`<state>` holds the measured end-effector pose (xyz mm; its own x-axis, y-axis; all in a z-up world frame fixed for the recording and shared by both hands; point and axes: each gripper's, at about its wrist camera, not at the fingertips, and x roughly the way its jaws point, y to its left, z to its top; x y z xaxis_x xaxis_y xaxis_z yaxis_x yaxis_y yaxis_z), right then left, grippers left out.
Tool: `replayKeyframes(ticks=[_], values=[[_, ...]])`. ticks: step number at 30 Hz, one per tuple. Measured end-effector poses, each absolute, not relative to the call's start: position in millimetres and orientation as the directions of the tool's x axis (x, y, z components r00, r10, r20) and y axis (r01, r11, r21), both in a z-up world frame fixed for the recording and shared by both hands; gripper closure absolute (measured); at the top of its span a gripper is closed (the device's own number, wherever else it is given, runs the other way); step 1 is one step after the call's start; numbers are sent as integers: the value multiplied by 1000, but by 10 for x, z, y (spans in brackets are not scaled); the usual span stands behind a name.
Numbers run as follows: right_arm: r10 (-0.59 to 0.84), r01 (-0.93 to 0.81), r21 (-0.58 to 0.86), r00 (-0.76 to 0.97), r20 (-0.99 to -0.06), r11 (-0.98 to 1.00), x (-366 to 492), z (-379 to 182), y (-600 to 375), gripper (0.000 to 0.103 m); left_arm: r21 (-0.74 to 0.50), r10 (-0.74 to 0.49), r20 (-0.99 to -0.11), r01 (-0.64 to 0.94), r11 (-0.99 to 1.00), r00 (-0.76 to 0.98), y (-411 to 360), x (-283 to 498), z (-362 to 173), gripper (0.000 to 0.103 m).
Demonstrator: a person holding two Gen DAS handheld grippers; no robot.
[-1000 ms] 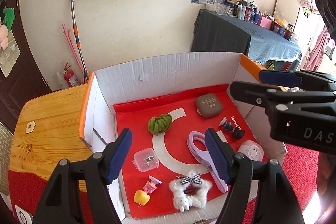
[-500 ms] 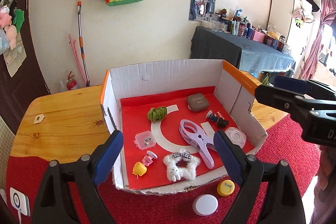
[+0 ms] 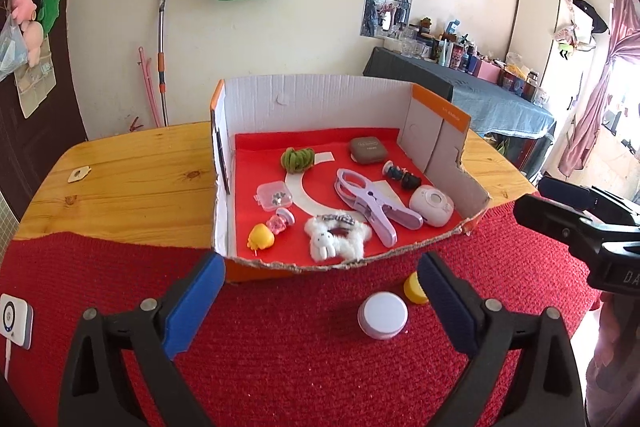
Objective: Organize objects
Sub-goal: 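Withdraw both tools from the box toward the last items on the mat, then grasp the white round tin with left tool while right tool grasps the yellow cap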
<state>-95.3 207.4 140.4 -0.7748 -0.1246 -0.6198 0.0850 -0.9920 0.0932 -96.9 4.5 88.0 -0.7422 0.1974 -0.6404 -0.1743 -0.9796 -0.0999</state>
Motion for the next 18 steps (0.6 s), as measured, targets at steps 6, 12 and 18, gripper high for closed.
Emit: replayKeyframes(ticks=[6, 12, 18], values=[[-139, 81, 117, -739, -660, -990, -862, 1033, 2062, 21, -123, 219, -684, -186, -975, -696, 85, -870, 610, 3], [-151, 83, 130, -689, -709, -988, -897, 725, 2029, 21, -124, 223, -718, -194, -973, -660, 115, -843, 424, 3], [-180, 116, 138, -658, -731, -984, -942, 599, 2018, 21, -127, 256, -733, -242, -962, -630, 169, -851, 344, 3]])
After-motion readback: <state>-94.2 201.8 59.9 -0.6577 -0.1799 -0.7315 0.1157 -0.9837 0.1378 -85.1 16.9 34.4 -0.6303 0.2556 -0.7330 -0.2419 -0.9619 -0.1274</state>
